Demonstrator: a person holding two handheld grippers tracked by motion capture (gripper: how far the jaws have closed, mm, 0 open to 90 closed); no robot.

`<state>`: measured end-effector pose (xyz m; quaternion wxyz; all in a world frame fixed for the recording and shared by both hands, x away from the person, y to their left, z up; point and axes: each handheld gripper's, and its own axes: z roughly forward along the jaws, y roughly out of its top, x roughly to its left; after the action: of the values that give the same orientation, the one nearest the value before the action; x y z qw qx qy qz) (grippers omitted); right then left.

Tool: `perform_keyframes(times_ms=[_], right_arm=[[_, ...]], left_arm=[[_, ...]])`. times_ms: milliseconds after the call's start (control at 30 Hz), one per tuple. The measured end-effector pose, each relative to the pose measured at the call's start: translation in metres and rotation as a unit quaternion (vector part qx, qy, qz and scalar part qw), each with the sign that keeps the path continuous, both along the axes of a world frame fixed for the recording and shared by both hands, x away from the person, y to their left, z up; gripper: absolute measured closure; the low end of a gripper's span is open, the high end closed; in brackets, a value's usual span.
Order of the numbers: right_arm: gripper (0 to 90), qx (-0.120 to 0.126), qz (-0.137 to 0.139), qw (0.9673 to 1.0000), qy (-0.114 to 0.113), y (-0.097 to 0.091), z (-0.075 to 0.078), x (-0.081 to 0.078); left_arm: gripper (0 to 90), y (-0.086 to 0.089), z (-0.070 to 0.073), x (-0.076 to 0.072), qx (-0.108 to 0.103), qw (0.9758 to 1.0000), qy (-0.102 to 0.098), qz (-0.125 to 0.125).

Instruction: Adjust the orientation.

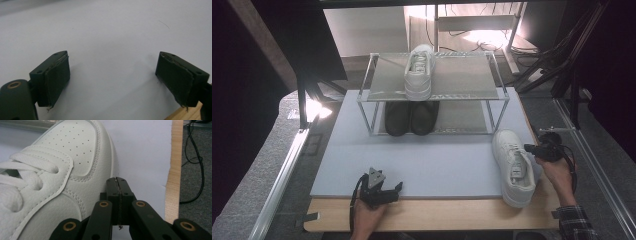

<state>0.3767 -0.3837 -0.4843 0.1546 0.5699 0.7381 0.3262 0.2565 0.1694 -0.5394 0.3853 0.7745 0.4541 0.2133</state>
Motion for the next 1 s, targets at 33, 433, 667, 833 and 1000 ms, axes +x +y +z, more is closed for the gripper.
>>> perform_keyframes(times_ms=[33, 433, 667, 833, 1000], right_arm=[[89.8, 0.006, -0.004, 1.0000, -0.002, -0.001, 0.000, 0.002], [89.8, 0.021, 0.006, 0.9997, 0.006, 0.006, -0.006, 0.024], [89.6, 0.011, 0.034, 0.9993, 0.003, 0.030, -0.006, 0.026], [89.5, 0.018, 0.029, 0.9994, 0.000, 0.022, -0.005, 0.018], [89.2, 0.017, 0.028, 0.9995, 0.002, 0.015, -0.003, -0.002]], left_arm=[[12.0, 0.000, 0.000, 0.000, 0.000, 1.0000, 0.000, 0.000], [12.0, 0.000, 0.000, 0.000, 0.000, 1.0000, 0.000, 0.000], [12.0, 0.000, 0.000, 0.000, 0.000, 1.0000, 0.000, 0.000], [12.0, 0.000, 0.000, 0.000, 0.000, 1.0000, 0.000, 0.000], [12.0, 0.000, 0.000, 0.000, 0.000, 1.0000, 0.000, 0.000]])
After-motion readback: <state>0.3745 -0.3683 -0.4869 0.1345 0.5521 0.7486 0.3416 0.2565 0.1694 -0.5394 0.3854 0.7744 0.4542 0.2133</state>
